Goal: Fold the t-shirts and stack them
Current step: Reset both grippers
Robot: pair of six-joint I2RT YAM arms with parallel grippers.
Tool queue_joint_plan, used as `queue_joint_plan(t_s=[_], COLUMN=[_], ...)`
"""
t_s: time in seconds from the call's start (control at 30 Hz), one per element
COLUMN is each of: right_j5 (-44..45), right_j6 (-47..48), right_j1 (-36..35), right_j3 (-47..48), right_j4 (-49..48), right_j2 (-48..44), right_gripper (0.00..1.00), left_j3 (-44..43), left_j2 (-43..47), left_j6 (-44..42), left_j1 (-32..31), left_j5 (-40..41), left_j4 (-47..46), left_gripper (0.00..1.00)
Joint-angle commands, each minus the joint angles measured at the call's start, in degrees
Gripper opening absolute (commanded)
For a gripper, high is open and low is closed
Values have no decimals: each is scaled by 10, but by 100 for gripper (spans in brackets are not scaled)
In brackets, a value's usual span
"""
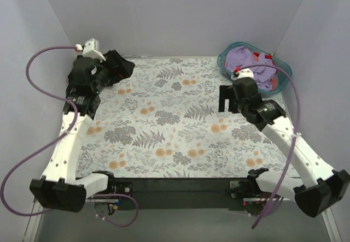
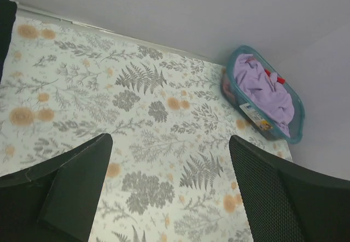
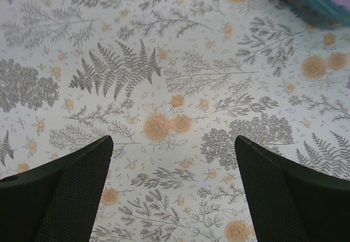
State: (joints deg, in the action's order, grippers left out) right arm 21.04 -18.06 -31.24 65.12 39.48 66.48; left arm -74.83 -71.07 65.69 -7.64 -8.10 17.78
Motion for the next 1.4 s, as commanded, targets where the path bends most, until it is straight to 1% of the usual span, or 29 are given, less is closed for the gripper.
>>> queue_joint_plan(t_s=[0.0, 0.03, 0.07, 0.1, 0.13, 0.17, 0.2, 0.23, 0.27, 0.3, 0.37, 0.5, 0.67, 0.87, 1.37], right_j5=[75, 87, 101, 129, 138, 144, 153, 160, 166, 174, 174, 175, 182, 189, 165], right_j6=[-1, 0, 0, 1, 14, 24, 35, 52, 63, 74, 98, 113, 127, 132, 128], right_j1=[14, 14, 14, 14, 14, 14, 14, 14, 14, 14, 15, 14, 14, 14, 14], right_j3=[2, -4, -9, -15, -28, -36, -46, -65, -75, -82, -96, -98, -104, -115, -135], right_j4=[-5, -6, -12, -18, -25, -34, -54, -66, -77, -104, -120, -141, -145, -146, -151], right_j2=[-75, -92, -127, -147, -165, -206, -228, -249, -290, -307, -347, -383, -410, -438, -430], right_gripper=[98, 98, 98, 98, 98, 98, 98, 98, 99, 98, 98, 98, 98, 98, 99], left_j3=[25, 22, 17, 1, -10, -24, -56, -71, -84, -91, -92, -82, -102, -105, -58], left_j2=[98, 119, 144, 184, 204, 220, 245, 251, 254, 259, 260, 260, 249, 242, 257], left_j6=[9, 0, -5, -7, -11, -12, -5, -2, 0, -6, -7, -13, -21, -34, -35], left_j1=[9, 9, 9, 9, 9, 9, 8, 8, 0, -2, -4, -4, -21, -39, -43], left_j5=[-18, 14, 38, 62, 120, 152, 189, 218, 275, 290, 321, 330, 339, 347, 338], left_j4=[101, 123, 168, 189, 234, 254, 273, 304, 312, 314, 312, 307, 305, 300, 292], left_gripper=[88, 88, 88, 89, 89, 89, 92, 93, 95, 97, 97, 98, 98, 98, 98])
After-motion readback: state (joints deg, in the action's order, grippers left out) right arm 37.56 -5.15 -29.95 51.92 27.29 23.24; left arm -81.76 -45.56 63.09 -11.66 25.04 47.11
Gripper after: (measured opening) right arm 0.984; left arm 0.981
